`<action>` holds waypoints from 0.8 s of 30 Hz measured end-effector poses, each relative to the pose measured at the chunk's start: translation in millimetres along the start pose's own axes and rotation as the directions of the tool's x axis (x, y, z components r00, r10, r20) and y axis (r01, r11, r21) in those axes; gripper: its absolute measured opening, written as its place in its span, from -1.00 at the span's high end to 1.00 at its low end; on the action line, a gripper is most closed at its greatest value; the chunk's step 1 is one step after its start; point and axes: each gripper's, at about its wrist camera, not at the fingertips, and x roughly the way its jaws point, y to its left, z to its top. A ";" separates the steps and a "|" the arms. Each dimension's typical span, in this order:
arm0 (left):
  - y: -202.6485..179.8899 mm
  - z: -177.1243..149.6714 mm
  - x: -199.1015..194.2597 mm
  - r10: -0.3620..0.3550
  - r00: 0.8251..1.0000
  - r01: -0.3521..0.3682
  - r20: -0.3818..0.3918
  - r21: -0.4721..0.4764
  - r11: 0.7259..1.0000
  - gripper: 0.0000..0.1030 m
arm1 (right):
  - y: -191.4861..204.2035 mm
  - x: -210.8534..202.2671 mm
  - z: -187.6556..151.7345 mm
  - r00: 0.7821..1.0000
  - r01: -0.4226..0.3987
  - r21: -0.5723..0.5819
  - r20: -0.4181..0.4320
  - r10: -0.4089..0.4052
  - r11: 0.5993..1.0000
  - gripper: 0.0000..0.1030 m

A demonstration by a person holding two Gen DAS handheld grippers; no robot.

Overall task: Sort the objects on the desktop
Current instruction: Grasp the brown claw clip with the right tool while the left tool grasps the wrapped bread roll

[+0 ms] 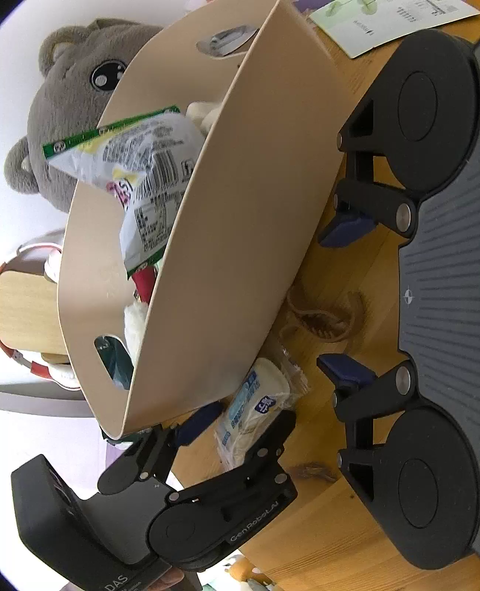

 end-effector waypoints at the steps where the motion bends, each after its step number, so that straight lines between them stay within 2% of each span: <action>1: -0.3 0.2 0.1 0.000 1.000 0.000 0.003 0.002 1.000 -0.44 | 0.0 1.8 1.0 1.000 -0.003 -0.002 -0.002 0.003 1.000 -0.27; 3: -1.1 0.1 0.1 -0.001 1.000 0.001 0.008 0.006 1.000 -0.44 | 0.9 5.3 2.6 1.000 -0.012 -0.007 -0.007 0.012 1.000 -0.20; 6: -2.2 -0.7 -1.0 0.001 1.000 -0.001 0.016 0.008 1.000 -0.38 | 3.0 10.8 3.8 0.999 -0.025 -0.009 -0.025 0.025 1.000 0.06; 12: -7.3 0.1 -5.2 -0.006 1.000 0.006 0.011 0.021 1.000 -0.02 | 2.4 11.2 1.6 0.997 -0.065 0.004 -0.034 0.065 0.998 0.61; 14: -9.8 0.0 -6.4 -0.007 1.000 0.007 0.008 0.025 1.000 0.11 | 1.4 9.7 0.5 0.997 -0.068 0.007 -0.039 0.068 0.998 0.64; 20: -22.7 -0.8 -11.2 0.009 1.000 -0.009 -0.006 0.036 0.999 0.33 | 2.4 -0.9 -10.4 0.996 -0.071 0.003 -0.049 0.071 0.997 0.63; 24: -29.0 0.1 -14.6 0.016 1.000 -0.016 -0.012 0.029 0.999 0.40 | 3.0 -12.3 -18.0 0.997 -0.068 0.005 -0.046 0.068 0.998 0.63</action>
